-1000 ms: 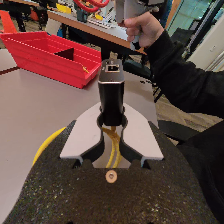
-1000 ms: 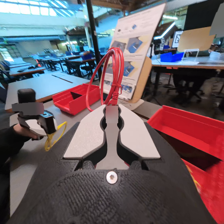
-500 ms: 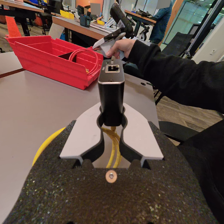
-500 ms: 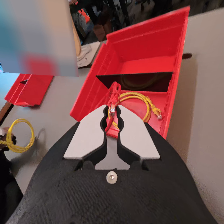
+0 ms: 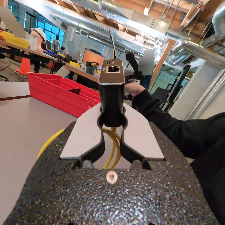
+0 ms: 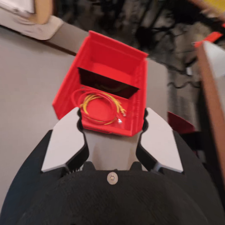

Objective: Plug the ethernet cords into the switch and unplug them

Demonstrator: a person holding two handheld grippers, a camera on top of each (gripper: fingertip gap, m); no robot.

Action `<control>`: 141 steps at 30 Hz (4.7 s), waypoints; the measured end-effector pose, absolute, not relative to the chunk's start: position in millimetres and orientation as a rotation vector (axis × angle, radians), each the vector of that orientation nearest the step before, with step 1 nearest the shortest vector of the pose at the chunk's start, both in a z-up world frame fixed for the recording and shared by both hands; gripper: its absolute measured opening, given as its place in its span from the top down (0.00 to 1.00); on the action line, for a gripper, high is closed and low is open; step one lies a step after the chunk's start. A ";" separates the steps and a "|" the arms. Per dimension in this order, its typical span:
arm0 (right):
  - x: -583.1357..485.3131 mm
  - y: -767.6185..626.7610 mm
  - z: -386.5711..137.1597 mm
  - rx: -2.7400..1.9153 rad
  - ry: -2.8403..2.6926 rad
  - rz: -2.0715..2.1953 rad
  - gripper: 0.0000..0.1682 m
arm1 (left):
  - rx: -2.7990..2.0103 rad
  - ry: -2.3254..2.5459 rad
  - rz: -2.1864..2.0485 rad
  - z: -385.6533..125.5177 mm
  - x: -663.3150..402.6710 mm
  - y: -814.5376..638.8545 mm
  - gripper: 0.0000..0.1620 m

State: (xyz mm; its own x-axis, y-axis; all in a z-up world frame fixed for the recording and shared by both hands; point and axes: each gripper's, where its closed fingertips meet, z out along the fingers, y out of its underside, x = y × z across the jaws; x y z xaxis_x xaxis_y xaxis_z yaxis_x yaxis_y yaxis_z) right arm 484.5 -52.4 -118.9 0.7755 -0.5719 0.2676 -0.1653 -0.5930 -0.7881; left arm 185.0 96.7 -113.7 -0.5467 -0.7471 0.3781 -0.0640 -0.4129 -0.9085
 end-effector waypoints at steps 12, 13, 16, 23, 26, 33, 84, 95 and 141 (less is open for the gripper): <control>169.4 84.8 -90.5 -1.661 -0.344 0.453 0.57 | -0.966 1.014 -2.148 -69.9 172.8 99.4 0.84; 158.4 90.0 -101.8 -1.691 -0.387 0.454 0.57 | -0.963 1.016 -2.130 -69.8 172.5 97.7 0.84; 143.1 98.2 -115.6 -1.687 -0.455 0.459 0.83 | -0.957 1.042 -2.088 -69.8 169.9 97.5 0.84; 177.1 85.5 -115.3 -1.792 -0.467 0.208 0.92 | -0.873 1.333 -1.910 -76.2 166.9 80.4 0.68; 197.6 69.9 -117.7 -1.877 -0.490 0.009 0.92 | -0.908 1.497 -1.669 -82.4 166.0 87.2 0.59; 208.4 52.1 -138.9 -2.099 -0.779 -0.493 0.92 | -0.919 2.073 -0.763 -107.9 161.7 100.0 0.54; 173.9 84.6 -135.9 -1.688 -0.340 0.638 0.69 | -0.803 1.649 -1.936 -123.7 187.1 67.7 0.83; 175.0 84.0 -127.4 -1.620 -0.356 0.617 0.71 | -0.762 1.626 -2.109 -119.5 171.6 67.4 0.83; 162.9 84.8 -111.6 -1.497 -0.377 0.680 0.91 | -0.983 1.907 -1.873 -156.7 186.4 45.8 0.83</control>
State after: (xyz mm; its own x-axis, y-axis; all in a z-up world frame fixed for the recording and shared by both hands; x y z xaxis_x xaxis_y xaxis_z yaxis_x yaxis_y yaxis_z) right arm 162.9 84.8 -111.6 0.7631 0.6215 -0.1771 -0.1790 -0.0601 -0.9820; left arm 186.4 45.8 -156.7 -0.7239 -0.6429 0.2503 -0.2619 -0.0796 -0.9618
